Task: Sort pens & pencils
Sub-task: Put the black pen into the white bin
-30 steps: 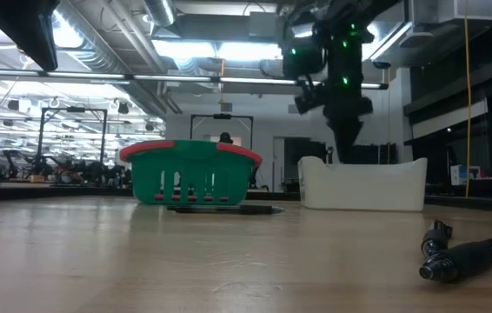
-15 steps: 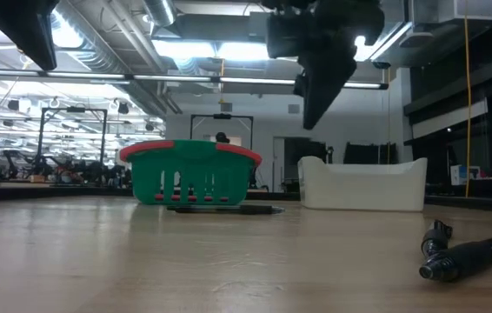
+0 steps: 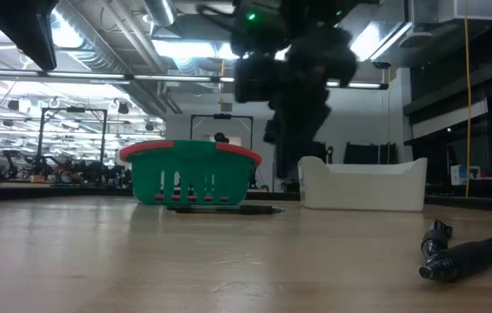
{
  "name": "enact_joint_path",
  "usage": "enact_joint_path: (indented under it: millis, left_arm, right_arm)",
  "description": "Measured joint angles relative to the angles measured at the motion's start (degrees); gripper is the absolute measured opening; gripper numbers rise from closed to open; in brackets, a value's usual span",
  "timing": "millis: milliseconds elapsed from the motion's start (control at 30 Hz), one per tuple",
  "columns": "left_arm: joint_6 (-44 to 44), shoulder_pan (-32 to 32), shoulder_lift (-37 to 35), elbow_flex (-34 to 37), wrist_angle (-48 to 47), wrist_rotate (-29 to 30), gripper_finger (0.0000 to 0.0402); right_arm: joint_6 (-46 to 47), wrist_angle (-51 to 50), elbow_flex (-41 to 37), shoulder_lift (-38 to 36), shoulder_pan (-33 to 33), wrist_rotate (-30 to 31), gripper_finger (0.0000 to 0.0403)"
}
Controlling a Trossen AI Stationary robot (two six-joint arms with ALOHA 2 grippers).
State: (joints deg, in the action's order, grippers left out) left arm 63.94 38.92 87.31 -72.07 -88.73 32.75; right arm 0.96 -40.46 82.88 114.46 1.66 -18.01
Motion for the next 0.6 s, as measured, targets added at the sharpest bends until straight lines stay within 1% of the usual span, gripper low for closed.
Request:
enact_joint_path:
  millis: [133, 267, 400, 600]
  left_arm:
    - [-0.01, 0.0, 0.0, 0.0, -0.02, 0.0, 0.005]
    - [-0.02, 0.0, 0.0, 0.0, -0.12, 0.0, 0.005]
    - [-0.04, 0.0, 0.0, 0.0, -0.31, 0.0, 0.005]
    - [-0.09, 0.04, 0.0, 0.0, -0.37, 0.0, 0.005]
  right_arm:
    - [-2.39, -0.14, 3.71, 1.95, -1.05, -0.46, 0.0115]
    - [-4.32, -0.92, 7.61, 2.77, -1.45, 0.57, 0.0139]
    - [-4.46, -1.06, 9.06, 4.7, -1.77, 0.75, 0.0146]
    - [-5.89, -1.3, 8.98, 8.41, -2.02, 1.02, 0.0147]
